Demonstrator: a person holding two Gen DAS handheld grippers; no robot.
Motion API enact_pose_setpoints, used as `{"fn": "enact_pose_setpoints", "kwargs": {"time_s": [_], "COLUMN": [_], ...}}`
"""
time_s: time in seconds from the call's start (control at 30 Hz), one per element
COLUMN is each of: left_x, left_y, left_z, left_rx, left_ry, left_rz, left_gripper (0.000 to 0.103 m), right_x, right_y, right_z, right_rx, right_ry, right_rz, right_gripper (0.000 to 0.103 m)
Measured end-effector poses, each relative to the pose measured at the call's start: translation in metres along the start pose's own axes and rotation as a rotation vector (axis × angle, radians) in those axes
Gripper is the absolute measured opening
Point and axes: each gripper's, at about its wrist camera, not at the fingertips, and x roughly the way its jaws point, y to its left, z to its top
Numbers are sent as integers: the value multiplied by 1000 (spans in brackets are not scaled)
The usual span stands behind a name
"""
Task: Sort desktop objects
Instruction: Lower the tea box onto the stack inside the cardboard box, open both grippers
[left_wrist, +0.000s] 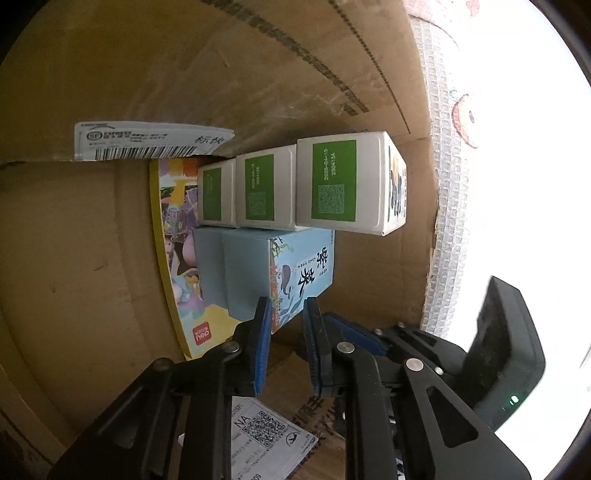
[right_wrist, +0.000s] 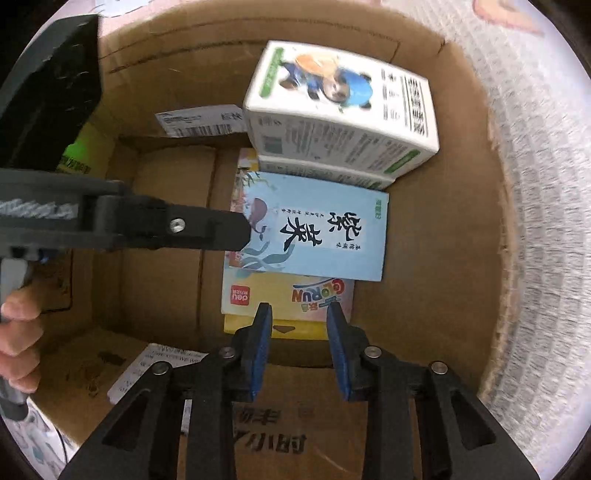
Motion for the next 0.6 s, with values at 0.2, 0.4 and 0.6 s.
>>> {"fn": "enact_pose_setpoints", "kwargs": {"time_s": [0.2,0.4,0.6], "left_x": [4,15,12], "left_y": [-9,-22,-45], "left_z": [5,9,8], "left_rx": [2,16,46], "left_ry": [-8,-1,-39], "left_rz": [-3,38,98], "left_gripper": [19,19,19], "right_x": [13,16,13], "right_y": [-6,0,12], "right_z": [12,14,8], "right_rx": [71,63,85], "right_ry": [13,24,14], "right_rz": [-3,-26,-88], "right_gripper": [27,27,27]}}
